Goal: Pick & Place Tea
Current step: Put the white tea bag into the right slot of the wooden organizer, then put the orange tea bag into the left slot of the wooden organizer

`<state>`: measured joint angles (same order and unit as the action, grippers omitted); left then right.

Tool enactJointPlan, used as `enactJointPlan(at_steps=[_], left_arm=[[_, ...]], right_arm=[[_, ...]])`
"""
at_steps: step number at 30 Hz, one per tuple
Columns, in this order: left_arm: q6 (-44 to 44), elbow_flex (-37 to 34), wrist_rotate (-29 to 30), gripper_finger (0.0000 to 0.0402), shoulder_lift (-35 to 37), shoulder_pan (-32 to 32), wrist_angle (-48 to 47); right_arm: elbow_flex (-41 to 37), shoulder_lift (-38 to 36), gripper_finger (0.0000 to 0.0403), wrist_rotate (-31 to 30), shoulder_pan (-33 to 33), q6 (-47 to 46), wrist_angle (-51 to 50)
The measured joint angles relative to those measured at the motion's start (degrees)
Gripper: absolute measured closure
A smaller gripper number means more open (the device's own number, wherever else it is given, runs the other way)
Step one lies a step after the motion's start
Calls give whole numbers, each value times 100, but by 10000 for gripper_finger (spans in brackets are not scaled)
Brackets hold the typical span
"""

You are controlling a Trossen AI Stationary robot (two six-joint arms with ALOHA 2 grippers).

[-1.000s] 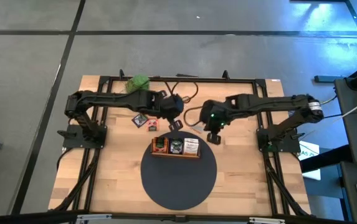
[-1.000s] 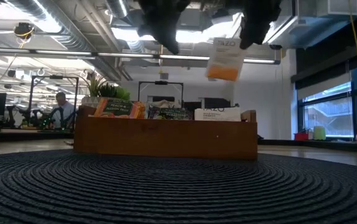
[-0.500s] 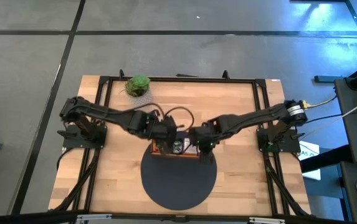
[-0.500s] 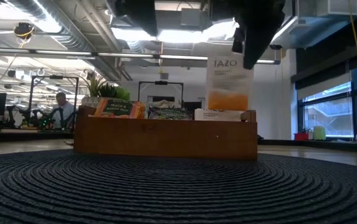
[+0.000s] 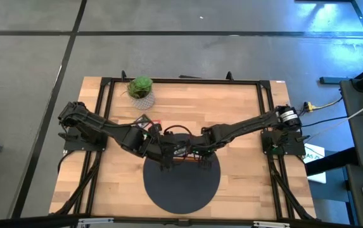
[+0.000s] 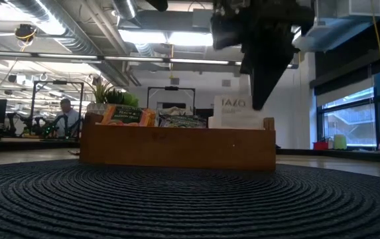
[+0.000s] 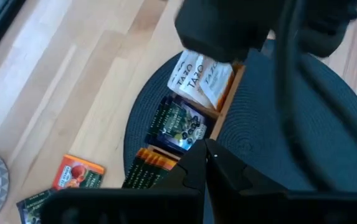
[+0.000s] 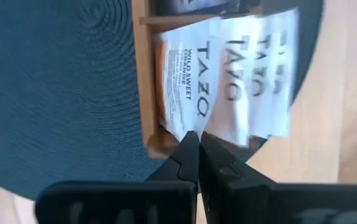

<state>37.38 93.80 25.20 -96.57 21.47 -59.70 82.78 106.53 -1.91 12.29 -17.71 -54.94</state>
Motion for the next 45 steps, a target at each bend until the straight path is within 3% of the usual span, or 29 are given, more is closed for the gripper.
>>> enactJointPlan(at_steps=[13, 25, 34, 38, 42, 45], left_arm=[[-51, 0, 86, 398, 0, 18, -51], [-62, 0, 256, 398, 0, -15, -51], [-62, 0, 65, 398, 31, -220, -55], [-197, 0, -28, 398, 33, -322, -185], [-315, -7, -563, 399, 112, -477, -230], [-408, -13, -544, 399, 263, -547, -202]], right_arm=[[-2, 408, 398, 37, 0, 240, 105], [-9, 226, 376, 47, 2, 143, 32], [-9, -330, 373, 43, 0, 13, 16], [-11, -699, 373, -381, 0, -3, -122], [-7, -1293, 373, -970, 0, 123, -145], [-69, -1768, 373, -1289, 0, 165, -138]])
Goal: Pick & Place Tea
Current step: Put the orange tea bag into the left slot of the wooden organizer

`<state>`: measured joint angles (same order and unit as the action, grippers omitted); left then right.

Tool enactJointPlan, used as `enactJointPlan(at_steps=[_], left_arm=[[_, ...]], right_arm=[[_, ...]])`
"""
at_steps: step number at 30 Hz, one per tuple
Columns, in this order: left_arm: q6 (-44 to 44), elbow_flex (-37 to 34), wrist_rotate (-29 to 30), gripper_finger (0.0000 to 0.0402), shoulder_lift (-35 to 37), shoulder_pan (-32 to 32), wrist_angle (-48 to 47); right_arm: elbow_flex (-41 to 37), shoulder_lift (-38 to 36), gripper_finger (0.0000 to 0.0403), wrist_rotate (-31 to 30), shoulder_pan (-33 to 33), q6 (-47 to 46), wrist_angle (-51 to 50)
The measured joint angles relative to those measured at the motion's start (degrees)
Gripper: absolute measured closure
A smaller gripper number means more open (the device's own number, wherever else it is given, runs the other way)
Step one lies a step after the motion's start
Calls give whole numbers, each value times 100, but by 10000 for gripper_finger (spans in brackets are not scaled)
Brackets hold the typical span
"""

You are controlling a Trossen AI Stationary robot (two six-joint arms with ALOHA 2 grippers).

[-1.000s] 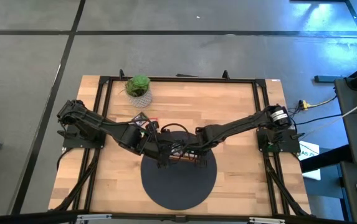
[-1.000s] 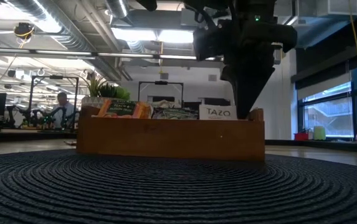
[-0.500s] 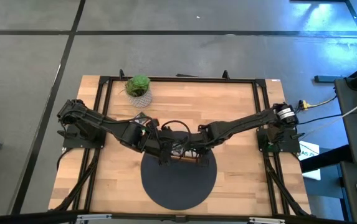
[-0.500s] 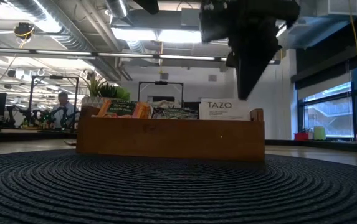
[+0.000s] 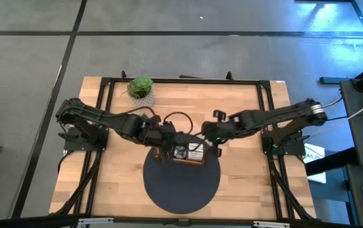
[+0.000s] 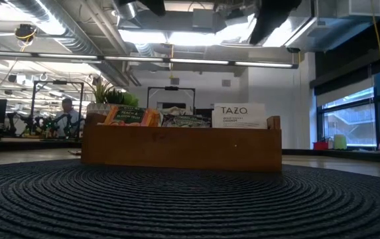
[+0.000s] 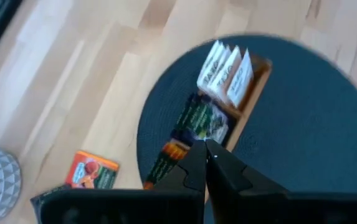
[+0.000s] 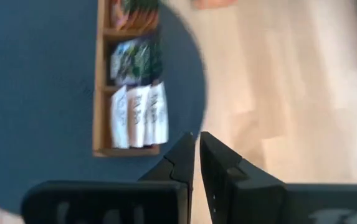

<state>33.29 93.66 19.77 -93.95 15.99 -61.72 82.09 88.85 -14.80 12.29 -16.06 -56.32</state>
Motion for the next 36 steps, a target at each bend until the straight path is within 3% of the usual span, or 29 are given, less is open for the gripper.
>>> enactJointPlan(at_steps=[4, 10, 16, 24, 31, 36], left_arm=[[40, -450, 5, 399, 480, -128, 472], [303, -2056, -324, 398, 1482, -537, 2073], [1393, -3366, -143, 398, 2017, -940, 2118], [1943, -4406, -149, 398, 1910, -1633, 2118], [444, -4719, -822, 398, 1585, -2392, 2780], [-415, -4721, -2012, 398, 1151, -3158, 3349]], right_arm=[[-333, -613, 373, -345, -13, 218, 182], [-1054, -1175, 373, -443, -337, 263, 864], [-1375, -1178, 373, 303, -887, 664, 1591], [-1802, -1109, 373, 1180, -1613, 1282, 2694], [-1986, -1109, 373, 1252, -2213, 1336, 3038], [-1988, -1107, 373, 1252, -2575, 1340, 3041]])
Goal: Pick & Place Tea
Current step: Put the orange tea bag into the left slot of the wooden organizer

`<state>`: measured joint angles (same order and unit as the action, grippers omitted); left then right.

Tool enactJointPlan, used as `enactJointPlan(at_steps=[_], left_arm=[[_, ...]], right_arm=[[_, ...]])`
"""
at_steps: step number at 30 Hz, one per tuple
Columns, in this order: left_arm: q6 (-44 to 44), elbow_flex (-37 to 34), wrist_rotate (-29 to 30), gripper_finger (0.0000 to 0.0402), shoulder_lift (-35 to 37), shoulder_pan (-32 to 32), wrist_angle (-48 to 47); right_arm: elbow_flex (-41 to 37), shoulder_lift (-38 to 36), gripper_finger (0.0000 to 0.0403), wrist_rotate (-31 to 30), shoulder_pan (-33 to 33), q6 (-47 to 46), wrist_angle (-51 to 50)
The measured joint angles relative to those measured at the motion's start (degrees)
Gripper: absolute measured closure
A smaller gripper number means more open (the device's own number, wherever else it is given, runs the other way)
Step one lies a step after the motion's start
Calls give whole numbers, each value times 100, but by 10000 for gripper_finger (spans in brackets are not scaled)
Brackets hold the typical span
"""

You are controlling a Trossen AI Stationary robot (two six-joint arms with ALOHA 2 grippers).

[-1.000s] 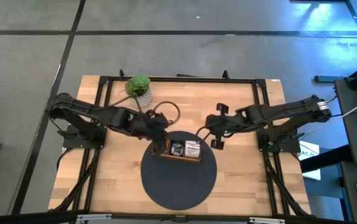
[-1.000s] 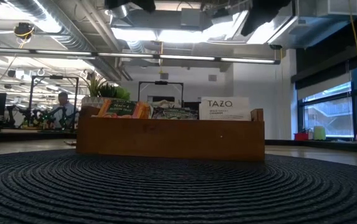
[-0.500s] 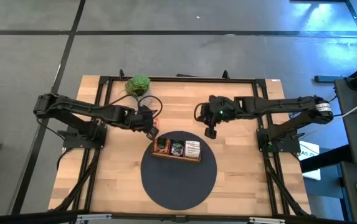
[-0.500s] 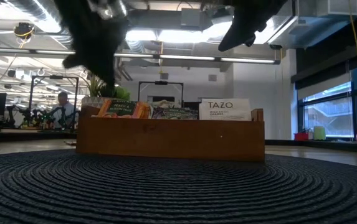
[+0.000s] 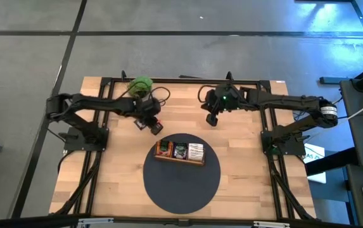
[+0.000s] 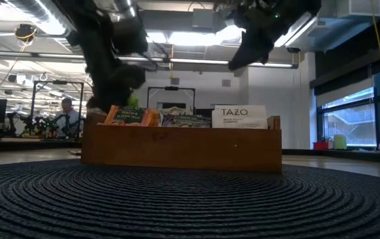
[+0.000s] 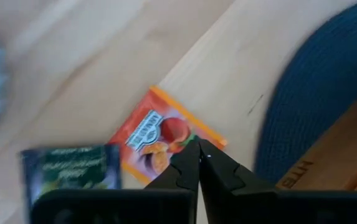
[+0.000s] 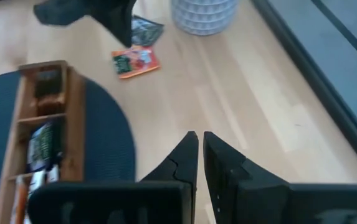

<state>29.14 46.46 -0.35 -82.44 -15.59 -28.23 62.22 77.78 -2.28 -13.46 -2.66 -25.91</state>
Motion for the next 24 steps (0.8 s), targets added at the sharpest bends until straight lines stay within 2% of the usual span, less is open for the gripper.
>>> enactJointPlan(at_steps=[4, 9, 15, 20, 24], left_arm=[[-632, 0, -509, 397, -451, -340, 141], [-1180, 0, -498, 381, -879, -501, 187], [-1762, 31, -466, 343, -1178, -376, 205], [-1915, 44, -459, 330, -1418, -345, 519], [-1196, 20, -568, 336, -1517, -506, 1159]], right_arm=[[0, 0, 373, 0, -232, -72, 4], [0, 0, 373, 0, -405, -157, 1], [0, 0, 373, 0, -445, -157, 0], [0, 2, 373, 0, -445, -157, 0], [1, 24, 373, -1, -445, -270, 6]])
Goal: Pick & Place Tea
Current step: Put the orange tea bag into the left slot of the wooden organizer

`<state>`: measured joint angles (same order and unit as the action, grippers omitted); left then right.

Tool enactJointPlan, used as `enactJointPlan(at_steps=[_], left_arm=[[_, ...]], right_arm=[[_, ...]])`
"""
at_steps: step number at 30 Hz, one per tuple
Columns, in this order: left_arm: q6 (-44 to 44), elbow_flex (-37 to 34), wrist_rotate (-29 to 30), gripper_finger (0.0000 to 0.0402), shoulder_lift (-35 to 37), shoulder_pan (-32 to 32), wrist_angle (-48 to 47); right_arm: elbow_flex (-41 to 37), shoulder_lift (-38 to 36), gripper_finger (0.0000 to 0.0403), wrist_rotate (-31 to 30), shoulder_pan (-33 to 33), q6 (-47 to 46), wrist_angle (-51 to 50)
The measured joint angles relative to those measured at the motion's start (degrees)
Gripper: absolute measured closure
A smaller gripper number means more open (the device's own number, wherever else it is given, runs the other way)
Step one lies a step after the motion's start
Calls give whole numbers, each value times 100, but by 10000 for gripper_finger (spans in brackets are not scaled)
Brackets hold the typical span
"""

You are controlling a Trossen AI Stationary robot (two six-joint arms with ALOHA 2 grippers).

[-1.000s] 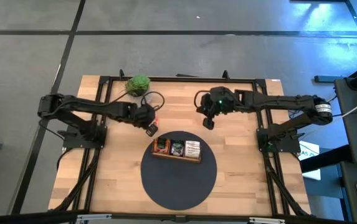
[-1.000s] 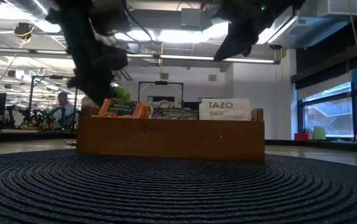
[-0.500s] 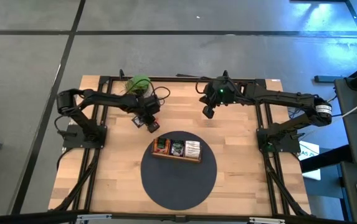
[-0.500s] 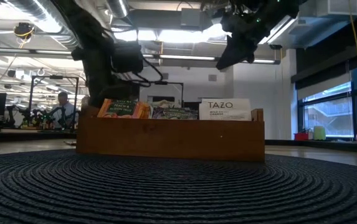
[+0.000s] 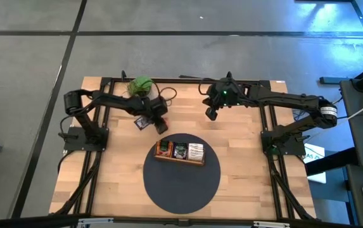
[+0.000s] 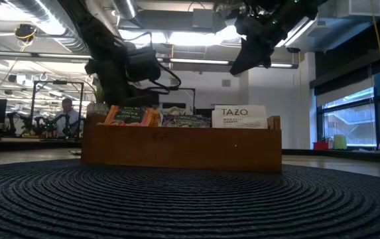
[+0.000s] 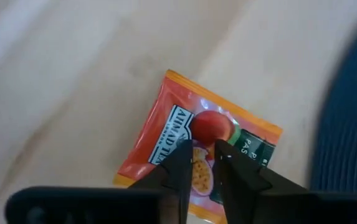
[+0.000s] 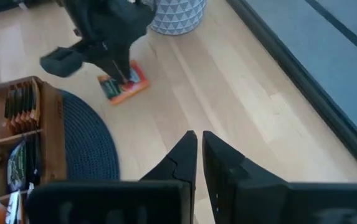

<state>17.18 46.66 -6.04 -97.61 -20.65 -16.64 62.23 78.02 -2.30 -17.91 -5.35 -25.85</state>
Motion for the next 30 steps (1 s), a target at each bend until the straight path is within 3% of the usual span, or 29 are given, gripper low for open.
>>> enactJointPlan(at_steps=[9, 17, 22, 30], left_arm=[[1580, -13, 18, 369, -238, -340, 1353], [2761, 7, -884, 392, -1077, -253, 2828], [2919, 99, -667, 399, -1205, -51, 3065], [2903, 453, -249, 399, -1256, 343, 3014]], right_arm=[[5, 366, 373, -5, 2, -894, 90], [5, 1112, 373, 52, 67, -967, 370], [3, 1634, 373, 163, 134, -2027, 419], [1, 2275, 373, 407, 322, -2542, 617]])
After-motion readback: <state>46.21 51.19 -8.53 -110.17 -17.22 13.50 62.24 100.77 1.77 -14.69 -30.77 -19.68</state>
